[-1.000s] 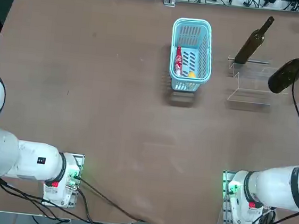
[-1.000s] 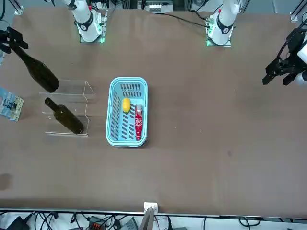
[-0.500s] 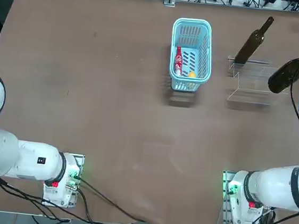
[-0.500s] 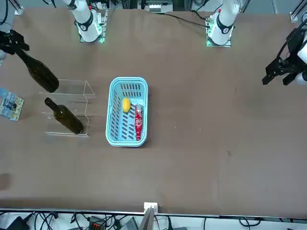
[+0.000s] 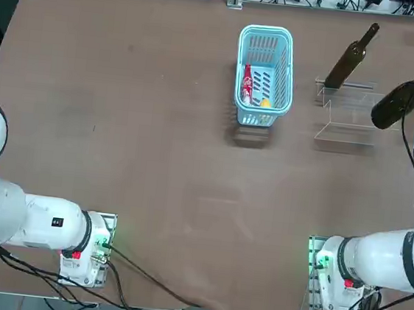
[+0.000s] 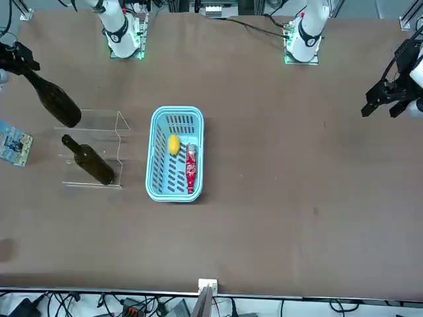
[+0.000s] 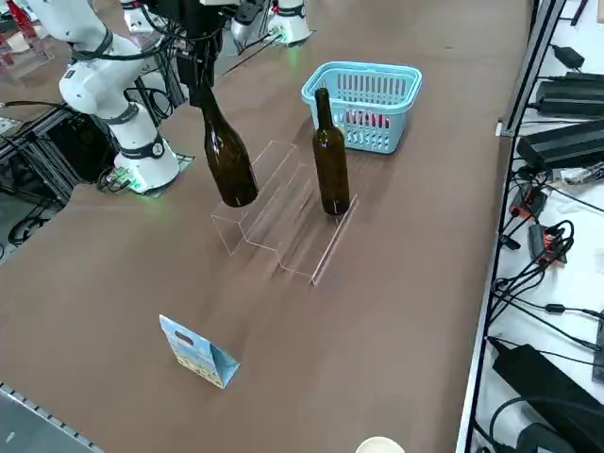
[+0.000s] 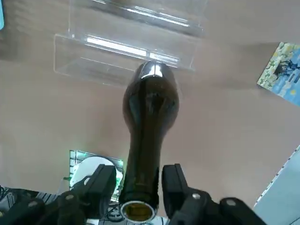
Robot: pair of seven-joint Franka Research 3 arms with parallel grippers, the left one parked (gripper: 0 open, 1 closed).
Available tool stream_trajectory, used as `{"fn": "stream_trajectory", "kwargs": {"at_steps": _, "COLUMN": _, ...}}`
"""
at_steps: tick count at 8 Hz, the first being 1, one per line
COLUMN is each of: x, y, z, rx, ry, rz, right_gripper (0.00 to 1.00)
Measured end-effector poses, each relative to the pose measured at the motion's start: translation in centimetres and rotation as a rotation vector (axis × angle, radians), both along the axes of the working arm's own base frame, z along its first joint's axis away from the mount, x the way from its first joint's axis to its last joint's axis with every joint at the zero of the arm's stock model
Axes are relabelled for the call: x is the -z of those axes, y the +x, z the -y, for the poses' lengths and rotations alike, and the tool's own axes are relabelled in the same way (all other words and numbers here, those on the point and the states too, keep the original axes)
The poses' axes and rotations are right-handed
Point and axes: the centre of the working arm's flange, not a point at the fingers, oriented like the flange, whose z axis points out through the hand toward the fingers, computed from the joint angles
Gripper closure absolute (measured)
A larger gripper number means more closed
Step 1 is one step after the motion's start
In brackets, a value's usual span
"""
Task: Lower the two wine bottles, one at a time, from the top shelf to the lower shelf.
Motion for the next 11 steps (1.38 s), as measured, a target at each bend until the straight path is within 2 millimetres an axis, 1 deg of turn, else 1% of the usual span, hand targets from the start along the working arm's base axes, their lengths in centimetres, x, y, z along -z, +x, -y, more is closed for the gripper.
{"fn": "stream_trajectory", "kwargs": {"at_steps": 1, "x": 0.05, "y": -0.03, "z": 0.10, "rx": 0.001, "ry": 0.000, "rz": -0.001, "right_gripper": 0.44}}
{"fn": "stream_trajectory", "kwargs": {"at_steps": 3, "x": 0.06, "y": -0.04, "z": 0.13, "rx": 0.001, "ry": -0.001, "rz": -0.002, "right_gripper": 0.49}}
{"fn": "stream_trajectory", "kwargs": {"at_steps": 7, "x": 0.03, "y": -0.01, "z": 0.17, "rx": 0.000, "ry": -0.005, "rz": 0.001, "right_gripper": 0.56}}
{"fn": "stream_trajectory", "kwargs": {"at_steps": 8, "x": -0.02, "y": 0.02, "z": 0.23, "rx": 0.000, "ry": -0.010, "rz": 0.003, "right_gripper": 0.59}}
{"fn": "stream_trajectory", "kwargs": {"at_steps": 11, "x": -0.08, "y": 0.07, "z": 0.24, "rx": -0.001, "ry": -0.013, "rz": 0.007, "right_gripper": 0.60}}
